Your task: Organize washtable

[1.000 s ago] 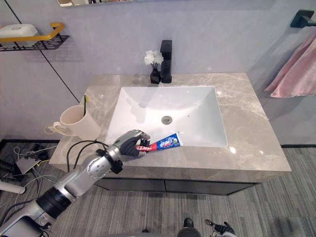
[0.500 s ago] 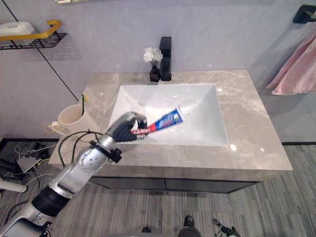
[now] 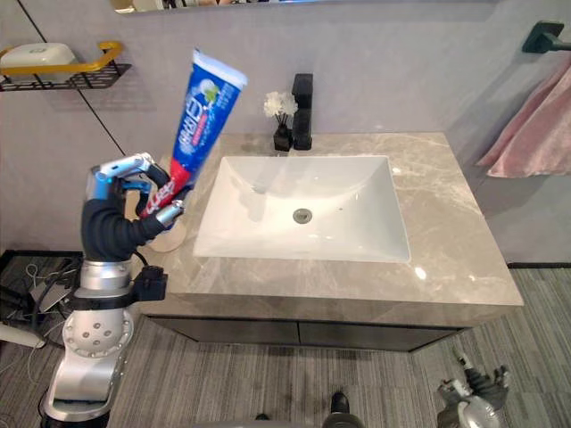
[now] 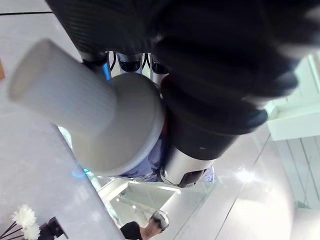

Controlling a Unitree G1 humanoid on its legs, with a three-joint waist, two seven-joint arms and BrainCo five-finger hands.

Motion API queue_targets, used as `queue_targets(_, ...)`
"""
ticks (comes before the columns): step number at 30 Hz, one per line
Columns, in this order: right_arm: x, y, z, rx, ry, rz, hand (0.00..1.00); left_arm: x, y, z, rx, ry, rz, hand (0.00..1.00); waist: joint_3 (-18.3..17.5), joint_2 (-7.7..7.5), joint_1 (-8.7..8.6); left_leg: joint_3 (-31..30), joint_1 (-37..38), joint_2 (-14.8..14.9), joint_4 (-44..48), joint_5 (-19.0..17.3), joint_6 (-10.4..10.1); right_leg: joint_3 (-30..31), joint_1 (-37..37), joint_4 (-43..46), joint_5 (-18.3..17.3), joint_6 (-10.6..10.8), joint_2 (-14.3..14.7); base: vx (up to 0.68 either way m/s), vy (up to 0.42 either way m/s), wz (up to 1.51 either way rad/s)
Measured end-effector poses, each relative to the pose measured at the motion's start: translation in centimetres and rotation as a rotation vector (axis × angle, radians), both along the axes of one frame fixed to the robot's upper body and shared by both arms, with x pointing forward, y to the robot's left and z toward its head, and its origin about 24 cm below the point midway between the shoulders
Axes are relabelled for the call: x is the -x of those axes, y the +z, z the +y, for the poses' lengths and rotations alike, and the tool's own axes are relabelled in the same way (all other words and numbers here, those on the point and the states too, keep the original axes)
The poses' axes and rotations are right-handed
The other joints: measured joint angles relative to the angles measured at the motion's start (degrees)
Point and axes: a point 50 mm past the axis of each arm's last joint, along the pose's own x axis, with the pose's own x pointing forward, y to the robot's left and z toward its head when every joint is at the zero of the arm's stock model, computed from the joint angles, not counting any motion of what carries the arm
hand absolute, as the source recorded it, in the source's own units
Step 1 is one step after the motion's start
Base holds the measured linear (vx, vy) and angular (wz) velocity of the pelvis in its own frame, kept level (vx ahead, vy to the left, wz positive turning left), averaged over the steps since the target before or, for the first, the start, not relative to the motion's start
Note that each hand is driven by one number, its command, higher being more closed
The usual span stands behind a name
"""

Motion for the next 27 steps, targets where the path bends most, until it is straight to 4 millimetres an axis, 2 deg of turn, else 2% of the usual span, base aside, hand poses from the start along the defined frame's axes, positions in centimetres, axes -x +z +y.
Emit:
queue_targets(1,-0.3,1.1,0.0,0.039,0.012,-0.031,0.0,0.0,0.1,0.1,0.005,0.007,-0.004,1.0,-0.01,-0.18,0.0,0.14,0.0,0.02,0.04,0.0,0.0,0.16,-0.05,-0.01,0.04,-0.02,0.04,0.02,-0.014,-0.13)
queue_targets(3,-1.0,5.0,0.3,0.169,0.057,-0.167,0.0,0.3,-0.1,0.6,0.009,0.03,0.005,1.0,-0.42,-0.89,-0.04,0.86,0.35,0.2,0.12,-0.29,-0.16,0.91,-0.08,-0.01,0.05,-0.03,0.3,0.0,-0.021,-0.17)
queue_targets(5,-1.1,7.1,0.6,0.249,0.081,-0.251,0.0,0.6,-0.3,0.6,0.015,0.015,0.023,1.0,-0.69,-1.34,-0.04,1.19,0.22,0.35,0.84,-0.95,-0.15,1.17,-0.04,-0.01,0.05,-0.03,0.41,-0.01,-0.02,-0.13)
queue_targets(9,-1.7,9.0,1.6,0.282,0.159,-0.382,0.0,1.1,-0.3,0.5,0.032,-0.011,0.034,1.0,-1.01,-1.88,0.0,1.33,0.02,0.3,1.42,-1.3,-0.14,1.26,-0.03,0.0,0.05,-0.03,0.32,-0.01,-0.008,-0.01)
queue_targets(11,-2.6,9.8,2.8,0.275,0.235,-0.447,0.0,1.3,-0.2,0.5,0.049,-0.03,0.029,1.0,-1.02,-1.85,0.03,1.31,0.02,0.28,1.52,-1.3,-0.14,1.25,0.0,0.05,0.05,-0.03,0.29,-0.05,-0.022,0.0)
queue_targets(14,-4.9,10.7,5.9,0.224,0.43,-0.556,0.0,1.4,-0.2,-0.1,0.071,-0.081,0.035,1.0,-1.05,-1.81,0.08,1.21,-0.01,0.38,1.78,-1.3,-0.14,1.14,0.07,0.23,0.06,-0.04,0.34,-0.05,-0.033,0.01)
queue_targets(15,-6.3,10.8,7.8,0.179,0.546,-0.605,0.0,1.4,-0.3,-0.6,0.088,-0.116,0.043,1.0,-1.06,-1.79,0.13,1.15,-0.04,0.42,1.86,-1.3,-0.14,1.04,0.07,0.28,0.11,-0.12,0.36,-0.06,-0.034,0.01)
queue_targets(16,-6.9,11.0,8.9,0.154,0.607,-0.629,0.0,1.4,-0.4,-0.8,0.095,-0.132,0.047,1.0,-1.07,-1.77,0.21,1.06,-0.09,0.42,1.88,-1.3,-0.13,1.0,0.08,0.28,0.15,-0.17,0.37,-0.06,-0.033,0.03)
queue_targets(18,-8.9,11.5,13.3,0.042,0.851,-0.722,0.0,1.4,-0.6,-2.1,0.107,-0.209,0.064,1.0,-1.12,-1.68,0.88,0.68,-0.15,0.45,1.99,-1.27,-0.12,0.82,0.25,0.28,0.19,-0.21,0.37,-0.05,-0.033,0.07)
queue_targets(21,-10.0,11.9,17.4,-0.058,1.074,-0.785,0.0,1.4,-0.5,-3.3,0.111,-0.278,0.061,1.0,-1.26,-1.46,2.04,-0.2,-0.13,0.35,2.13,-1.24,-0.1,-0.09,0.83,0.17,0.19,-0.22,0.22,-0.03,-0.025,0.14)
queue_targets(27,-10.3,12.4,20.2,-0.136,1.228,-0.827,0.0,1.0,-1.1,-3.9,0.126,-0.298,0.092,1.0,-1.92,-1.17,2.09,-0.77,-0.1,-0.28,2.17,-1.19,-0.01,-0.67,1.27,0.01,0.19,-0.21,-0.51,-0.02,-0.004,0.07)
